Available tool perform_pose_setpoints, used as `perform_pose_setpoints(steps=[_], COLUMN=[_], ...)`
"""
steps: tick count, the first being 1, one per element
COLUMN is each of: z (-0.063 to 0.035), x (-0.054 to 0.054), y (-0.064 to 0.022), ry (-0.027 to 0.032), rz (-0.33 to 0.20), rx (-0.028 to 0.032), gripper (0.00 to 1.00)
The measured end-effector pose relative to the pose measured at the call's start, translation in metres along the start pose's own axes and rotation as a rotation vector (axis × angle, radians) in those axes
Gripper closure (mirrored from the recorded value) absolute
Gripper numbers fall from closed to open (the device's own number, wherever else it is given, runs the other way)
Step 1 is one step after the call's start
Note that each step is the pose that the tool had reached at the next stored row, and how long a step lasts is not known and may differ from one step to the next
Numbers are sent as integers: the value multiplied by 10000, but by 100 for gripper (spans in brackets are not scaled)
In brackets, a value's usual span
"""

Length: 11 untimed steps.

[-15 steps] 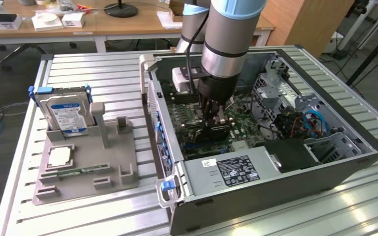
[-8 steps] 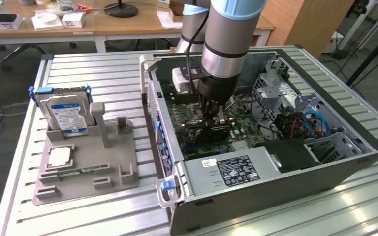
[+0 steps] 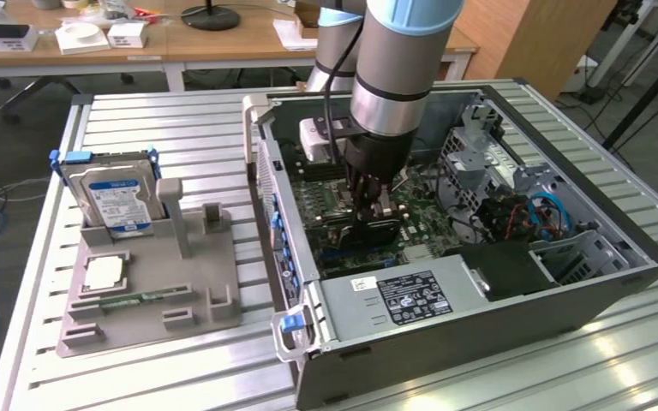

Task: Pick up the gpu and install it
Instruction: 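Press down on the gpu until it lock into place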

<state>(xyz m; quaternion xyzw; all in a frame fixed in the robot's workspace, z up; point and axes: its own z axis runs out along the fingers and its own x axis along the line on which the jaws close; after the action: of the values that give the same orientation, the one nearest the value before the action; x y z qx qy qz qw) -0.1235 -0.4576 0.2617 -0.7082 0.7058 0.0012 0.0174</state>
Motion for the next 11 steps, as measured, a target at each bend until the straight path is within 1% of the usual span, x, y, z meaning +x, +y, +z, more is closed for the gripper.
perform_pose_setpoints(steps=[11], z=[4], x=[0], y=[0], ry=[1], rz=[0], rx=[-1], gripper=[90])
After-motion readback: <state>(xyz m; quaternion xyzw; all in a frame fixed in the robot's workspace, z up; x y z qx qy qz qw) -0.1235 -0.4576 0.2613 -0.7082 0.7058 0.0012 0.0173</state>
